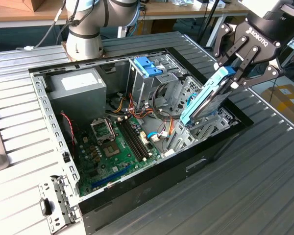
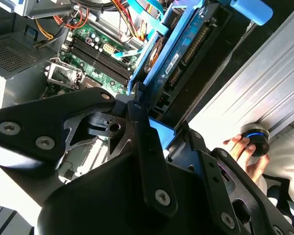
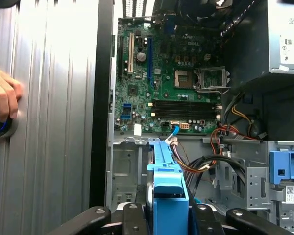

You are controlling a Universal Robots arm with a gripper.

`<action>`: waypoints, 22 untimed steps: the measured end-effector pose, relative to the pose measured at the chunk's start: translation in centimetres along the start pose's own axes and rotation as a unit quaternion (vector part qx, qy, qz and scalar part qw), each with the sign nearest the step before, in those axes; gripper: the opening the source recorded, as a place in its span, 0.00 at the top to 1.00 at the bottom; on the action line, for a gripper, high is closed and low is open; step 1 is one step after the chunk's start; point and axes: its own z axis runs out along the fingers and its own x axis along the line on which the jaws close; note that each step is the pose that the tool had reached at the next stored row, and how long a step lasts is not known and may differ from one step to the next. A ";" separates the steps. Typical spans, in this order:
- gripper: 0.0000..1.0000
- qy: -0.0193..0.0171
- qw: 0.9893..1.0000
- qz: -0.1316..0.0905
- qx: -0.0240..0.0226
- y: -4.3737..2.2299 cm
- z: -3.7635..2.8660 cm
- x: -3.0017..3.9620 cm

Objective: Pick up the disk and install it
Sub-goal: 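Insert the disk into the insertion slot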

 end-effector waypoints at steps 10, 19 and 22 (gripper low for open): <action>0.63 0.000 1.000 0.000 0.000 0.05 -0.89 -0.12; 0.63 0.000 1.000 -0.001 -0.001 -0.69 -2.85 -0.31; 0.63 0.000 1.000 -0.001 -0.001 -0.69 -2.87 -0.28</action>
